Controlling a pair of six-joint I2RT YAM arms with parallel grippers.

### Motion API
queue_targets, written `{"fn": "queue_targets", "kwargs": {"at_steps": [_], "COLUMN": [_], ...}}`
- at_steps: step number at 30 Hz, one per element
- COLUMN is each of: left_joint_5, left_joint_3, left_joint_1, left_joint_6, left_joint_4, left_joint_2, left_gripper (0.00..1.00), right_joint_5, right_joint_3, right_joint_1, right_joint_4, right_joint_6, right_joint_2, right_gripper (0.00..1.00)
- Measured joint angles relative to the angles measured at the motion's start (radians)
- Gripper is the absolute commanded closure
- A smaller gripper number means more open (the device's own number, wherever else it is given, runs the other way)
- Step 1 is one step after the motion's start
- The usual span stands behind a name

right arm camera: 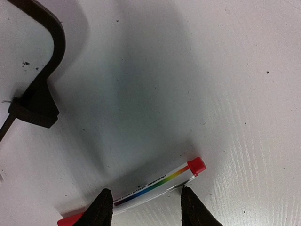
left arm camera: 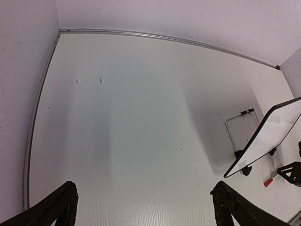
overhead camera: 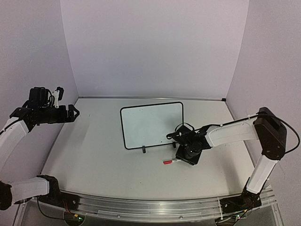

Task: Write a sentence on the whiteboard
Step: Pick up the whiteboard marker from the center of the board.

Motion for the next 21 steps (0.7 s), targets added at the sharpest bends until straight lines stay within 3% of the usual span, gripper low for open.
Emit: {"fn": "queue_targets", "kwargs": {"at_steps": [11,21], "left_joint_5": [-0.014,-0.018], "left_joint_3": [0.0,0.0], "left_joint_1": [0.0,0.0], "left_joint_6": [0.0,0.0], "left_joint_4": [0.0,-0.001], "left_joint_2": [0.0,-0.004], "left_gripper": [0.0,0.0], "right_joint_5": [0.032,0.067], "right_joint_3": [0.049,0.128], "right_joint_1": [0.0,0.0], "right_joint_4": [0.003,-0.028], "right_joint_6": [-0.007,-0.054], "right_joint_2": [0.049,0.114], "right_gripper": [0.58,0.74]}}
